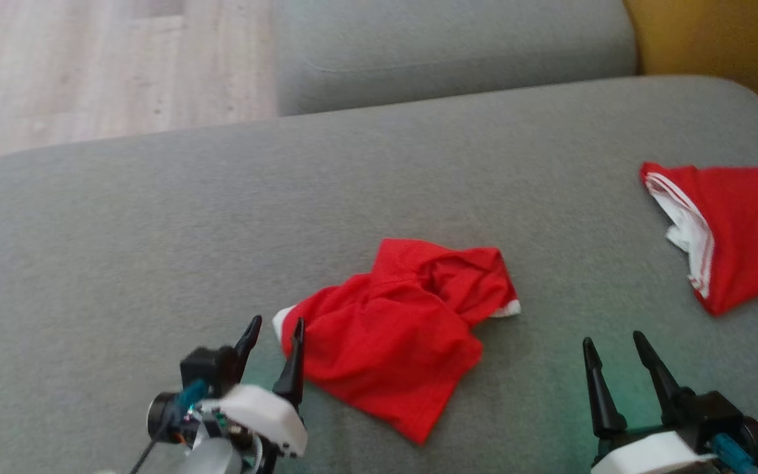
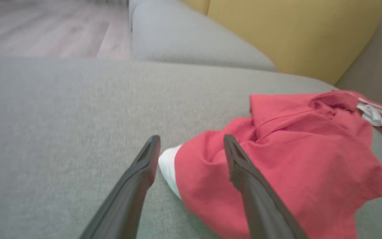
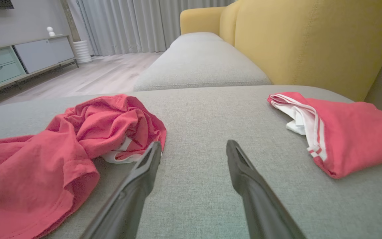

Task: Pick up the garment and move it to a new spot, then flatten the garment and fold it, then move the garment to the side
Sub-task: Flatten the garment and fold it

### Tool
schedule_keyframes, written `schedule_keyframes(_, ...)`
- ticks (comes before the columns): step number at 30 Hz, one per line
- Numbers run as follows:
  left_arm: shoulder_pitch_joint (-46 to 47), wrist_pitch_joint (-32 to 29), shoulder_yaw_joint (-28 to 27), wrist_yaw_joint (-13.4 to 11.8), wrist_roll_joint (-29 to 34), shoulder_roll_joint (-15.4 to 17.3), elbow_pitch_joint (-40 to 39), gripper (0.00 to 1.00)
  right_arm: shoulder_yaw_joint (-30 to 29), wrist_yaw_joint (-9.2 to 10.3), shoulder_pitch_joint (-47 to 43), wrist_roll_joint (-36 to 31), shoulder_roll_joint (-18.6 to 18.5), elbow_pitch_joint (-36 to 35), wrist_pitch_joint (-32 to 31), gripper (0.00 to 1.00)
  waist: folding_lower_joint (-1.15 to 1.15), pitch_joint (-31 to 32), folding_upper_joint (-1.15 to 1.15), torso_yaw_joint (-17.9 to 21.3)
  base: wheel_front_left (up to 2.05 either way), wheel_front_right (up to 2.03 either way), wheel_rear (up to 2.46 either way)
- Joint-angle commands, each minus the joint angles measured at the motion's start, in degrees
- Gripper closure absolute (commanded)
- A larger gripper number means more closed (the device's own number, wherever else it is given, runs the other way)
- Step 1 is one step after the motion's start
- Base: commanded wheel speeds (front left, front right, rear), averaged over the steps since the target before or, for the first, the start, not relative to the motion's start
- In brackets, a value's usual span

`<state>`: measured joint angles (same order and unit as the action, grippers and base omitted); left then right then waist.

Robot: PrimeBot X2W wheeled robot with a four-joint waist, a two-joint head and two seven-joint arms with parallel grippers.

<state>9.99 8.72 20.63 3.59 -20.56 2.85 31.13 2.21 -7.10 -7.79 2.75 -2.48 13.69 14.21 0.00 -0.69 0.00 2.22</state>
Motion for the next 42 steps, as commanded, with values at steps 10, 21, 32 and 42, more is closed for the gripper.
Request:
schedule_keyframes(10, 9.5, -4.8, 3.6, 0.0, -8.2, 0.0, 14.1, 1.00, 1.5, -0.39, 3.6, 1.2, -0.4, -1.1, 0.8, 0.00, 0.00, -2.5, 0.00, 4.6, 0.00, 0.00, 0.00)
schedule_keyframes(21, 21.0, 3.6, -0.8, -2.5, -13.2, 2.3, 8.9, 1.00, 0.4, -0.39, 3.3, 1.0, -0.4, -0.6, 0.8, 0.00, 0.00, -1.1, 0.00, 2.5, 0.00, 0.00, 0.00)
schedule_keyframes(32, 22.6, 4.3, 0.9, -5.0, -9.6, 4.8, -6.7, 1.00, 0.9, -0.39, 2.3, 1.0, -0.4, -0.4, 0.8, 0.00, 0.00, 0.7, 0.00, 2.3, 0.00, 0.00, 0.00)
schedule_keyframes(42, 0.4, -1.3, 14.9, -3.1, -8.9, 2.6, -14.4, 1.00, -0.1, -0.39, 1.2, 1.9, -0.4, -0.3, 0.8, 0.00, 0.00, 0.0, 0.00, 1.9, 0.00, 0.00, 0.00)
